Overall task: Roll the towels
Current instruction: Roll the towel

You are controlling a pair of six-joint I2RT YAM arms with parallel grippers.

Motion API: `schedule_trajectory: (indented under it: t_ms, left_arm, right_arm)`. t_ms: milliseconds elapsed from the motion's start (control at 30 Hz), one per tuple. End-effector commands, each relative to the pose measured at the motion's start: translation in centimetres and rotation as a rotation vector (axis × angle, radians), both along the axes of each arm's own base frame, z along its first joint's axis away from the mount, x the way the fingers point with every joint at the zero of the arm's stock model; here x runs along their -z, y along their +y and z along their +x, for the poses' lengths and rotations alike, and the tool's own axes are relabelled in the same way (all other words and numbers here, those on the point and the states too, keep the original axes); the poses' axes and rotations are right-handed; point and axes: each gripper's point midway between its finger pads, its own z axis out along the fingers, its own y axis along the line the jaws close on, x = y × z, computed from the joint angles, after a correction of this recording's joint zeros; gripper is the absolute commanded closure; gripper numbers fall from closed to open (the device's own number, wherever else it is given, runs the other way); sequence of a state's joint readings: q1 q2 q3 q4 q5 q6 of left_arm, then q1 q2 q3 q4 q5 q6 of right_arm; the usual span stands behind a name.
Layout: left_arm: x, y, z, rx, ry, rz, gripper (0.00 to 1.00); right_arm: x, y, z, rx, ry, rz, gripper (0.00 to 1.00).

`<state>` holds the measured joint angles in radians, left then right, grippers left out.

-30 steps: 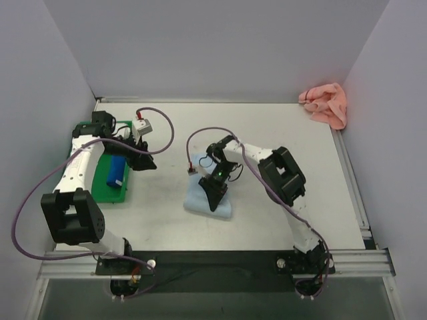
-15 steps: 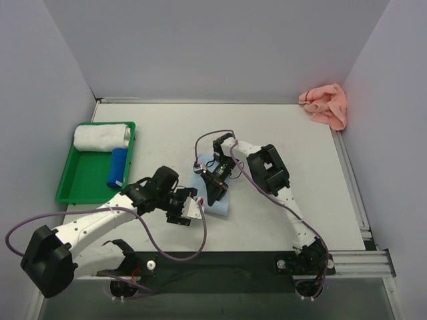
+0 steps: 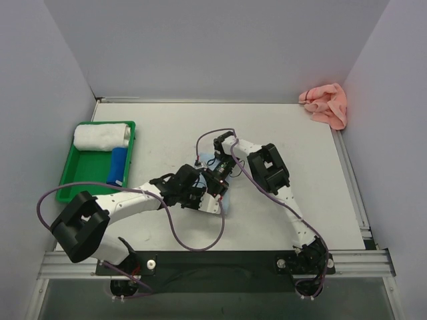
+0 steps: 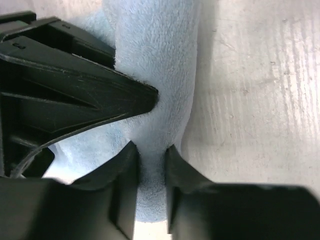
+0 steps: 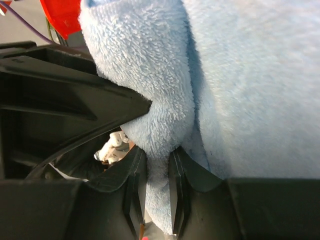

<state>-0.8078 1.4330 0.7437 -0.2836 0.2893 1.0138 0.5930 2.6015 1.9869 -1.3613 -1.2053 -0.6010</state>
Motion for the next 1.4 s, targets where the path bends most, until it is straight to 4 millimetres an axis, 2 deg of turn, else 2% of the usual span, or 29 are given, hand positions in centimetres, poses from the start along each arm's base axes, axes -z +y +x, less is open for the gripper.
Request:
schedule_trajectory:
  t_ms: [0,33,167,300,333,400,433,467,500,533,600,633,667,700,733,767,800,833,867,900,933,967,1033,1067,1133,1167,1200,1300,1367]
  left_arm:
    - [0.8,1.0,-0.9,-0.059,0.091,0.077,0.76]
    - [1.5,2.1,-1.8,-0.077,0.128,0.115,0.82]
    - [2.4,4.2,-3.4,-0.129,0.176,0.143,0.88]
    - [3.1,3.8,-5.0,-0.136,0.327,0.181,0.9]
    - [3.3,4.1,-5.5,-0.143,0.373,0.2,0.91]
    - [3.3,3.3,-5.0,-0.139,0.435,0.194,0.91]
    - [3.3,3.8,-5.4,-0.141,0.486,0.22,0.91]
    - [3.9,4.2,-4.9,-0.148,0.534,0.233,0.91]
    - [2.9,3.7,-4.7,-0.14,0.584,0.225,0.9]
    - [2.6,3.4,-4.3,-0.139,0.616,0.223,0.9]
    - [3.1,3.5,-4.0,-0.149,0.723,0.224,0.9]
    - [2.2,3.0,-3.2,-0.149,0.744,0.216,0.9]
    - [3.1,3.1,-3.3,-0.144,0.793,0.237,0.9]
    - [2.8,2.8,-2.8,-0.149,0.827,0.222,0.89]
    - [2.0,2.4,-2.4,-0.146,0.857,0.225,0.89]
    - [2.8,2.3,-2.2,-0.145,0.909,0.241,0.88]
    - [2.4,2.5,-2.5,-0.158,0.982,0.248,0.88]
    - [1.8,1.7,-1.1,-0.151,0.976,0.227,0.87]
    - [3.0,1.8,-1.0,-0.155,1.028,0.249,0.86]
    - [3.0,2.4,-1.0,-0.176,1.079,0.274,0.86]
    - [4.2,2.6,-0.8,-0.194,1.125,0.303,0.85]
    - [4.2,2.1,0.5,-0.2,1.119,0.301,0.83]
    - [4.1,2.6,0.9,-0.233,1.201,0.323,0.83]
    - [4.9,2.3,1.8,-0.236,1.216,0.326,0.81]
    - [5.7,2.6,2.1,-0.27,1.273,0.341,0.8]
    - [5.9,2.6,2.4,-0.284,1.276,0.339,0.8]
    - [6.1,2.7,2.7,-0.287,1.272,0.339,0.8]
    - [6.8,3.1,2.5,-0.292,1.281,0.357,0.77]
    - [6.9,3.2,2.3,-0.289,1.287,0.365,0.77]
  right_arm:
    - [1.4,-1.1,1.5,0.048,0.032,-0.074,0.8]
    - [1.4,-1.2,2.0,0.073,0.037,-0.083,0.73]
    - [2.0,-1.6,4.3,0.173,0.003,-0.115,0.64]
    - [0.7,-2.1,6.3,0.237,-0.052,-0.132,0.6]
    - [-0.6,-2.2,6.9,0.251,-0.097,-0.128,0.57]
    - [-1.7,-3.2,7.7,0.27,-0.153,-0.133,0.55]
    - [-3.6,-3.6,8.3,0.284,-0.217,-0.113,0.53]
    - [-4.0,-4.7,8.9,0.302,-0.253,-0.124,0.52]
    - [-4.8,-5.4,9.3,0.311,-0.292,-0.119,0.52]
    - [-6.9,-6.0,9.9,0.328,-0.365,-0.09,0.51]
    - [-8.0,-8.1,10.6,0.369,-0.429,-0.089,0.49]
    - [-10.1,-8.8,10.9,0.386,-0.506,-0.059,0.43]
    - [-10.9,-9.5,11.1,0.402,-0.544,-0.057,0.43]
    - [-10.9,-10.8,11.0,0.415,-0.569,-0.064,0.43]
    - [-12.9,-11.5,10.7,0.429,-0.636,-0.045,0.43]
    - [-13.4,-11.9,10.7,0.433,-0.676,-0.036,0.43]
    - [-13.8,-12.4,10.4,0.421,-0.725,-0.033,0.43]
    - [-14.6,-12.9,9.5,0.419,-0.782,-0.021,0.41]
    - [-14.9,-13.1,9.1,0.413,-0.819,-0.021,0.39]
    - [-14.9,-13.4,8.7,0.399,-0.86,-0.035,0.37]
    - [-15.0,-13.2,7.3,0.376,-0.9,-0.023,0.3]
    - [-15.0,-12.8,6.6,0.353,-0.93,-0.021,0.29]
    - [-15.5,-12.4,5.5,0.331,-1.035,-0.03,0.29]
    - [-14.3,-11.2,3.4,0.263,-1.039,-0.025,0.28]
    - [-14.6,-10.7,2.7,0.21,-1.164,-0.043,0.28]
    - [-14.1,-9.5,1.2,0.142,-1.182,-0.025,0.28]
    - [-13.9,-9.0,0.8,0.103,-1.208,-0.025,0.28]
    - [-12.0,-7.7,0.8,-0.02,-1.277,-0.078,0.29]
    - [-10.3,-6.5,2.3,-0.088,-1.374,-0.135,0.29]
